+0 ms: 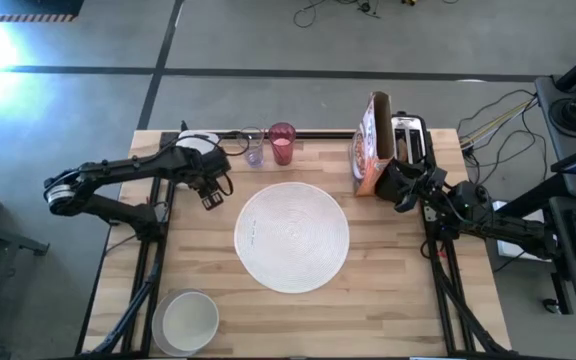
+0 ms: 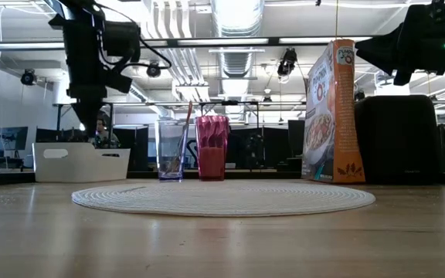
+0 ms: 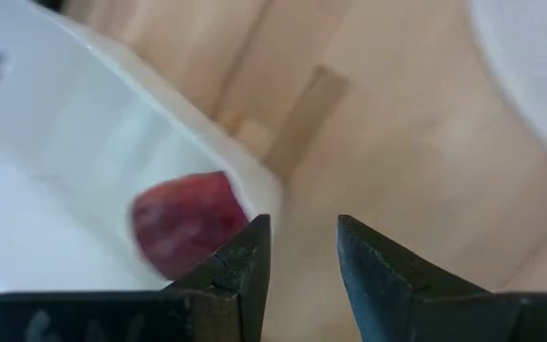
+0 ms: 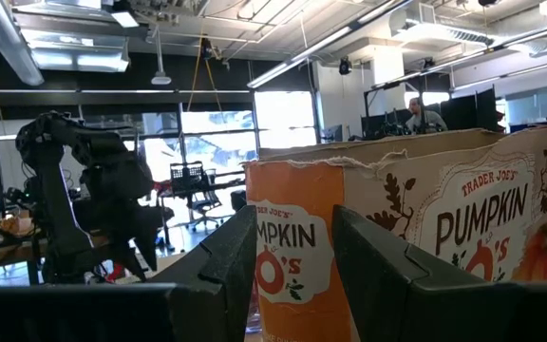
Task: Arrange a breakfast setting
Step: Move the white bin to the bottom right of the table
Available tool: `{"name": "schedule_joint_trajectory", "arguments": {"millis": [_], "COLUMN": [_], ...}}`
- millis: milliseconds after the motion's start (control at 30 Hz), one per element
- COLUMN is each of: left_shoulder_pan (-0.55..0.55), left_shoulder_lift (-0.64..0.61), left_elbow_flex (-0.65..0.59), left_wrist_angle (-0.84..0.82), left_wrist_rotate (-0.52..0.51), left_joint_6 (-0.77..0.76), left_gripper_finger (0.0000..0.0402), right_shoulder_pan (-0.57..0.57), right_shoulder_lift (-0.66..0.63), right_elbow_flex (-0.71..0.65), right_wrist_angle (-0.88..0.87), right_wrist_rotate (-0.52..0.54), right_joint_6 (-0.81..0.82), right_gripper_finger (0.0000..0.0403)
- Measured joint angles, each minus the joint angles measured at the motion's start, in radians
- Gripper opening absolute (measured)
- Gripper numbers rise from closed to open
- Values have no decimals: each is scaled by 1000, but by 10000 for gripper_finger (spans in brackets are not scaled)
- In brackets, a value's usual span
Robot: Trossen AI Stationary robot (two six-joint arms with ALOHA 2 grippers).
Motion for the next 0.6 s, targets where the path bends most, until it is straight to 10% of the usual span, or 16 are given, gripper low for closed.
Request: {"name": "schedule_joint_trajectory", "arguments": {"millis": [600], "left_shoulder_pan": [72], "left_shoulder_lift": [66], "left_elbow_flex": [-39], "left_wrist_angle": [-32], "left_wrist_rotate": [-38], "left_joint_6": [7], "left_gripper_finger": [107], "right_shoulder_pan": [0], "right_shoulder_lift": [0], "right_elbow_flex": [0], "right_wrist_angle": [0], "right_wrist_rotate": [0], "right_joint_6": [0], "right_gripper_finger": [128]}}
